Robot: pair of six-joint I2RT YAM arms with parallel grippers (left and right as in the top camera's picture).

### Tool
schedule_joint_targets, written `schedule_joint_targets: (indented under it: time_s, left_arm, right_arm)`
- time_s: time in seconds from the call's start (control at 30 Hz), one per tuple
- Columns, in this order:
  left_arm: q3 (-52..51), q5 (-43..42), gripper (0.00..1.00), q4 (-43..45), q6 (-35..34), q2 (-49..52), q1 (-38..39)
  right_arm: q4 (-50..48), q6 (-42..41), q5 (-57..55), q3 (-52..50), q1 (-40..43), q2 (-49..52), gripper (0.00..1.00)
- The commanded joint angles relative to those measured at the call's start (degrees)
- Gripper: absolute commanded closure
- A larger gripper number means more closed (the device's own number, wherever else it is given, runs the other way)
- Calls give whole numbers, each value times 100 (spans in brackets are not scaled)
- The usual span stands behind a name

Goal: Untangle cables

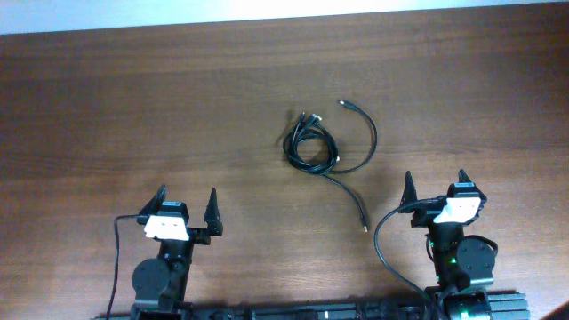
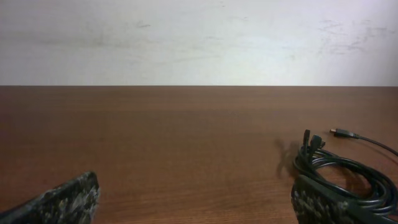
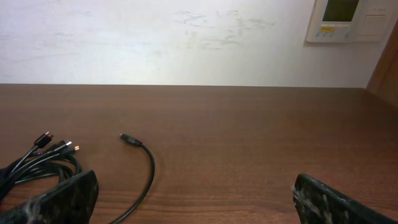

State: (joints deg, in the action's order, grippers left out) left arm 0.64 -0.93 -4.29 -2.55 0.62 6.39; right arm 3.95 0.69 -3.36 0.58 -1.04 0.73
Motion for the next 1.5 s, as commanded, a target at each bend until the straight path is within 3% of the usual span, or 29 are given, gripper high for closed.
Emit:
schedule_joint_targets:
  time_s: [0.0, 1.23, 1.47]
  left_arm:
    - [-13, -125, 1, -33, 68, -22, -28]
    - [20, -83, 1, 26, 20, -22, -28]
    - [745, -81, 1, -651, 22, 273, -28]
  right_arm:
    - [55, 37, 33, -26, 35, -37, 2]
    - [55, 37, 33, -26, 35, -37, 1]
    - [55, 37, 33, -26, 35, -37, 1]
